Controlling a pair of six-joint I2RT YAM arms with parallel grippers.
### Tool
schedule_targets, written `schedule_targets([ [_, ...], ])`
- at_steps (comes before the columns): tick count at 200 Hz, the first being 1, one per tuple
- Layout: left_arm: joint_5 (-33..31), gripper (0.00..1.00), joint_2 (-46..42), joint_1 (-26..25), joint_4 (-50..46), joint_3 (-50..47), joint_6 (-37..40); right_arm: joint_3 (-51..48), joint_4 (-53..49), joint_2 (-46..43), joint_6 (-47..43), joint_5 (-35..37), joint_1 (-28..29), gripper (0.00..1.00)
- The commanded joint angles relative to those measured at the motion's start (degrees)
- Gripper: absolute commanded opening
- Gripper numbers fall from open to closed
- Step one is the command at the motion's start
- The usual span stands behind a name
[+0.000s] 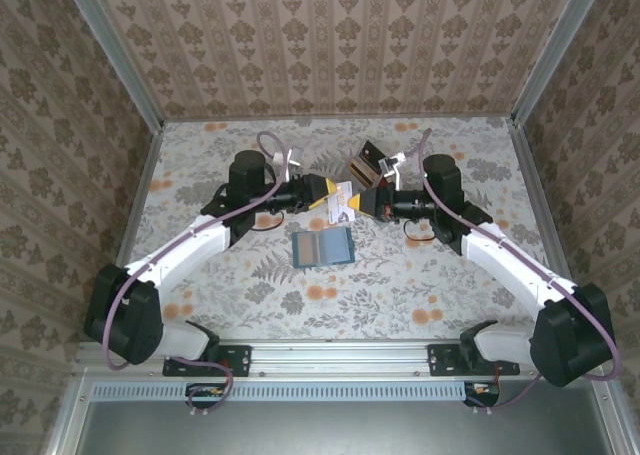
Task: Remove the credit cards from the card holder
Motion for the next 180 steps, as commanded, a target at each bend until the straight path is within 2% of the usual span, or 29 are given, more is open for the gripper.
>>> schedule_targets([
  [1,1.79,0.31,-1.96,-0.35,4.35,-0.96,-0.74,2.67,1.24,-1.50,1.83,-4.17,-0.59,0.00],
  [38,2.92,0.18,-2.06,-1.61,7.33,-1.01,-1.71,3.01,0.66,-1.46,1.88,-5.17,-1.80,0.00],
  [55,2.77,0.09,-1.84,-2.00,8.30,-0.68,-2.26,3.05,0.58,-1.37,2.17,-4.96,-2.15,0.00],
  [64,2.54,0.00,-1.76,-2.07,9.49,-0.63,-3.30,2.96,0.62,-1.36,2.39,-4.56,-2.16,0.04],
  [86,0.50,0.00,-2.12,-2.37,10.98,-0.18,-6.09,1.44,4.05,-1.89,5.80,-2.31,-2.22,0.20],
  [103,-2.28,0.00,-3.05,-2.88,10.01,0.25,-6.93,-0.66,10.09,-1.73,11.29,-0.97,-2.00,0.27],
  [141,-7.15,0.00,-5.16,-3.08,7.42,0.91,-7.83,-2.96,18.79,-0.55,18.45,0.77,-1.59,0.26],
  [180,-8.40,0.00,-5.48,-2.99,7.68,1.23,-9.28,-2.87,22.25,0.34,21.13,0.20,-1.21,0.22],
])
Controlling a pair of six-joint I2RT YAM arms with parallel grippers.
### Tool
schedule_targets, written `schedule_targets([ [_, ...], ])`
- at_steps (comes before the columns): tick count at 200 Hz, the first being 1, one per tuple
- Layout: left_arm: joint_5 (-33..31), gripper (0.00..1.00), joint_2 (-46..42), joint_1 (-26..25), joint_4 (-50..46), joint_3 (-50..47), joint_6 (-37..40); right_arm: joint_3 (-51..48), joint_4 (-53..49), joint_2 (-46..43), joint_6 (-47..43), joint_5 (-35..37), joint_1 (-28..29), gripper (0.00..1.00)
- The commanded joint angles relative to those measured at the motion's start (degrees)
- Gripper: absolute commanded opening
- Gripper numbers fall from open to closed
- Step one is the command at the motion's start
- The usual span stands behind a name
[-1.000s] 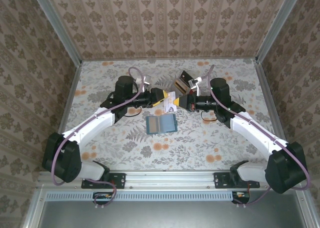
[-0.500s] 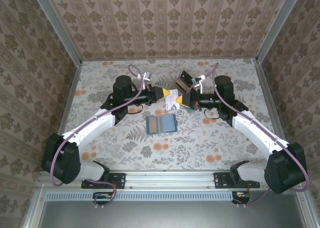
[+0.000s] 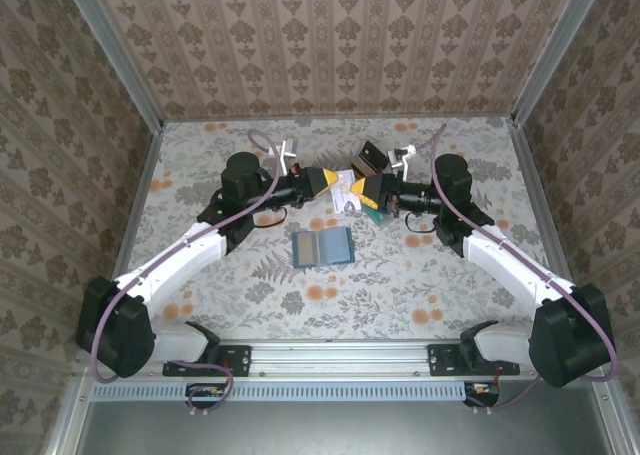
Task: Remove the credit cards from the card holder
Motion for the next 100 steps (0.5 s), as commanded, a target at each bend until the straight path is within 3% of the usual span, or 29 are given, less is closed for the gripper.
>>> schedule_targets([
  [1,-1.91,0.00,-1.16,-0.11,-0.25,1.86,-1.67,-0.16,5.94,0.52,3.65,0.36,0.53,0.22],
  [41,-4.77,0.00,-0.96,0.47,-0.21,2.05,-2.77,-0.07,6.22,1.11,3.76,0.17,0.59,0.14],
  [66,-5.45,0.00,-0.61,0.93,-1.56,2.25,-2.84,1.64,2.13,1.32,0.20,0.60,0.54,0.02],
  [89,-7.22,0.35,-0.95,1.84,-8.31,2.34,-0.41,5.86,-11.55,1.37,-11.97,3.77,0.53,0.00],
  [100,-9.07,0.44,-1.33,2.79,-14.84,2.40,1.80,7.96,-17.58,1.67,-19.28,5.69,0.47,0.00],
])
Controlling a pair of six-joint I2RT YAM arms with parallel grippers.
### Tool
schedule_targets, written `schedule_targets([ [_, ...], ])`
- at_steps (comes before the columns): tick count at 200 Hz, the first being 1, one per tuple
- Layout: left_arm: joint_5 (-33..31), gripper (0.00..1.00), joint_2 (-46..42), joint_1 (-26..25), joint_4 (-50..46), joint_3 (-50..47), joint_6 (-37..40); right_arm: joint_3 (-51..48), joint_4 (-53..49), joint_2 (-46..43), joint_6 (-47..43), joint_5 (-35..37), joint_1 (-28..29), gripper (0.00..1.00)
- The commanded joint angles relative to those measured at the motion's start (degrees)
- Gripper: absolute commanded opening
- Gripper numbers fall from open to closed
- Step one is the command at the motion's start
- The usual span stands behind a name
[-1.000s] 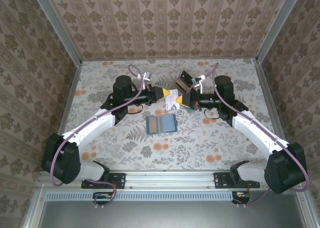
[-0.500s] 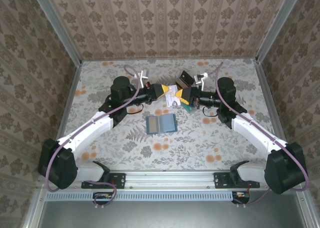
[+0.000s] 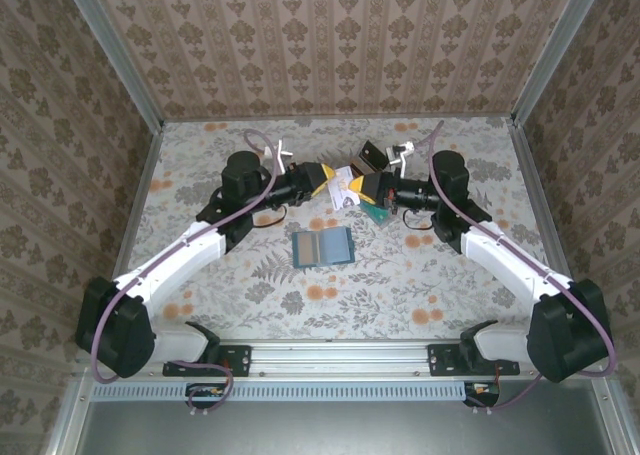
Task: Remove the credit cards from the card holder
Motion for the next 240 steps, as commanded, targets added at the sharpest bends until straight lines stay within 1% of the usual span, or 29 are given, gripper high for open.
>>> schedule_targets([
  [1,-4.68,0.45,-1.36,2.01,-11.24,1.73,3.39,5.41,-14.07,0.26,-15.54,4.17,0.19,0.00],
  [23,-9.93,0.67,-1.40,4.21,-27.40,2.93,10.11,10.54,-27.04,2.39,-30.47,11.29,0.01,0.00],
  [41,-14.97,0.77,-1.34,5.81,-35.81,2.57,14.78,15.30,-35.38,6.02,-40.83,17.87,0.05,0.00],
  [59,-17.52,0.85,-1.38,7.10,-39.29,0.54,17.05,19.75,-40.57,10.91,-48.47,24.51,0.01,0.00],
  [66,-18.08,0.88,-1.47,9.07,-39.81,-0.42,17.70,21.34,-41.86,12.73,-51.18,26.06,0.01,0.00],
  [89,-20.60,1.00,-2.07,10.82,-41.48,-3.03,19.39,26.04,-44.60,18.60,-58.38,31.49,0.10,0.00],
  [119,-21.58,1.00,-2.58,12.01,-41.89,-5.35,20.63,32.48,-47.57,25.96,-65.09,36.88,0.28,0.00],
  [146,-20.50,1.00,-1.92,12.37,-41.94,-6.43,20.90,38.34,-49.09,32.41,-69.22,38.54,0.74,0.00],
  [196,-18.12,1.00,-1.75,12.73,-41.61,-7.95,20.67,44.25,-49.89,40.95,-71.14,37.43,2.02,0.00],
  [213,-17.14,1.00,-1.75,12.82,-41.50,-8.00,20.73,45.83,-49.86,43.10,-72.44,39.03,2.57,0.00],
  [217,-17.06,1.00,-1.75,12.82,-41.51,-7.99,20.77,46.15,-51.36,43.55,-72.75,39.76,2.72,0.00],
  [240,-16.58,1.00,-1.84,12.82,-41.79,-7.95,21.02,48.64,-53.06,45.64,-74.36,42.76,3.11,0.00],
])
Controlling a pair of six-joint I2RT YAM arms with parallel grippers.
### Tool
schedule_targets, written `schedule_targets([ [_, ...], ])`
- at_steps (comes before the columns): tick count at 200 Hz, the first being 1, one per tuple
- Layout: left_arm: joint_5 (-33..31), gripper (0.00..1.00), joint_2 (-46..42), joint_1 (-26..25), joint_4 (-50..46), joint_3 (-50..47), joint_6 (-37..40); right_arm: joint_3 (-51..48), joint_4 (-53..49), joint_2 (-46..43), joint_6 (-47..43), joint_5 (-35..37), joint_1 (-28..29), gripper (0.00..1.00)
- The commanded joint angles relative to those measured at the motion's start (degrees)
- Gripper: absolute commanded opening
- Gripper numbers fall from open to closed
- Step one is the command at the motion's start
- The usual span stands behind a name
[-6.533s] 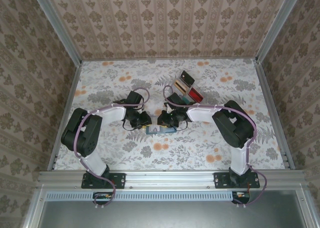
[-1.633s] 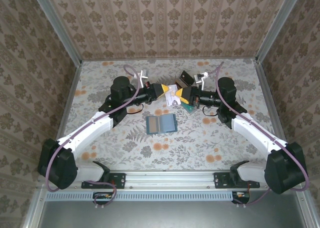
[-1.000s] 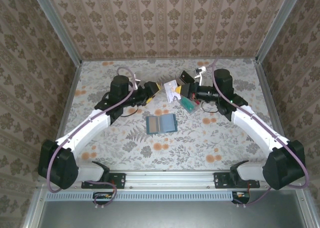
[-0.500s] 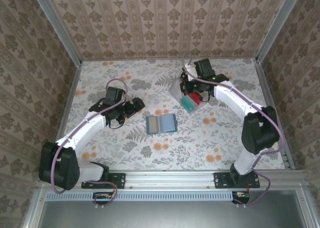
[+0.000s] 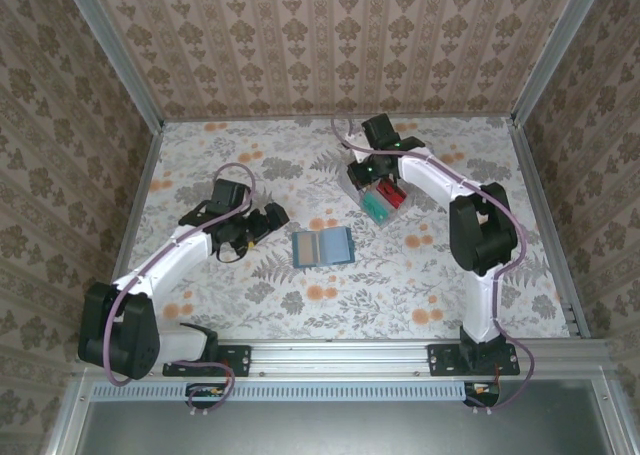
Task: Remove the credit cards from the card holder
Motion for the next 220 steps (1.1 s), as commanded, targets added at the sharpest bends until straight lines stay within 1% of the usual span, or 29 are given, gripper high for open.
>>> schedule_targets([
  [1,1.46,1.00,-0.88,0.51,-0.79,-0.54,1.46,3.68,-3.75,2.02,-3.49,4.34,0.60,0.00],
  [37,1.82,1.00,-0.83,0.60,-0.39,-1.29,1.19,4.23,-4.36,2.89,-6.00,7.60,0.92,0.00],
  [86,2.47,1.00,-0.57,0.76,0.28,-1.73,1.08,4.70,-5.31,5.03,-7.84,8.96,0.90,0.00],
  [132,3.49,1.00,-0.63,0.93,1.21,-2.35,0.60,5.89,-5.73,6.46,-7.17,6.81,0.94,0.00],
  [151,4.18,1.00,-0.94,0.95,2.29,-3.01,0.11,6.13,-5.82,6.91,-7.14,6.67,0.92,0.03],
  [205,4.91,1.00,-1.01,1.48,2.23,-3.56,0.64,6.88,-5.11,7.60,-6.10,6.12,0.90,0.03],
  [220,5.06,1.00,-1.09,1.61,2.36,-3.71,0.65,7.29,-5.42,7.88,-5.78,6.22,0.94,0.06],
])
